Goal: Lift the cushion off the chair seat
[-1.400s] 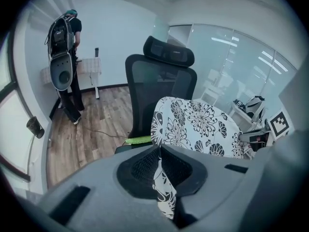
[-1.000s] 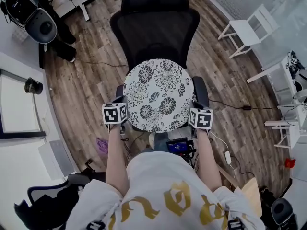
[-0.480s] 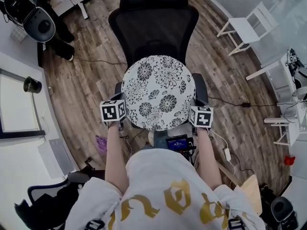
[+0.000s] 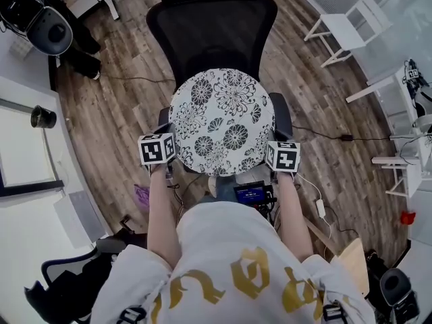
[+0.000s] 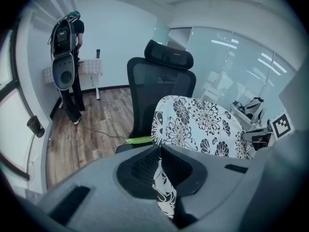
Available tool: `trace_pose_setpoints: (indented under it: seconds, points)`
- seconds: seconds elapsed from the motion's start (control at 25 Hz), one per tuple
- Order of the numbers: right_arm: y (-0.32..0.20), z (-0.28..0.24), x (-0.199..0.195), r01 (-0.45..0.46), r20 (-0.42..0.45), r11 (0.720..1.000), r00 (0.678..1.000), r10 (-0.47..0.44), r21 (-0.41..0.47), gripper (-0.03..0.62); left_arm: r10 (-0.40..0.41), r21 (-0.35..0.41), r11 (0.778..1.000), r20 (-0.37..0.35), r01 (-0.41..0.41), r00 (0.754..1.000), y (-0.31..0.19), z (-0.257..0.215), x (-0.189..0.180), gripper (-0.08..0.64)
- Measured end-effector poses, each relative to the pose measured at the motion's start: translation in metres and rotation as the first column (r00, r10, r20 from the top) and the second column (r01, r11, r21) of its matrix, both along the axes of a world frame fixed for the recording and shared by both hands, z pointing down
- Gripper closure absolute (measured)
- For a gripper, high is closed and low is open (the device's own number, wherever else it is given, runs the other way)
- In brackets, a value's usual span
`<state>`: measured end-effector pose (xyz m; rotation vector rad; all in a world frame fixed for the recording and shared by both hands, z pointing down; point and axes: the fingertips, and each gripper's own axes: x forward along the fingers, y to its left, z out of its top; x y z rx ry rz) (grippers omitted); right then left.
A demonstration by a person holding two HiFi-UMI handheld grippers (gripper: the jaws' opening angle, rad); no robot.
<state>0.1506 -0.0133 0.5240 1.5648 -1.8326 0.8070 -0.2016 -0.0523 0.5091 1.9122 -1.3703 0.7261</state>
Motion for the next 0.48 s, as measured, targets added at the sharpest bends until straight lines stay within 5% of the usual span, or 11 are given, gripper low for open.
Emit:
trace_pose_setpoints:
  seconds: [0.48]
  points:
    - [-0.005, 0.009, -0.002, 0.002, -0.021, 1.0, 1.0, -0.002, -0.016, 0.571, 0.015, -0.019, 1.0, -0.008, -0.015, 1.0, -0.011, 0.013, 0.0, 0.54]
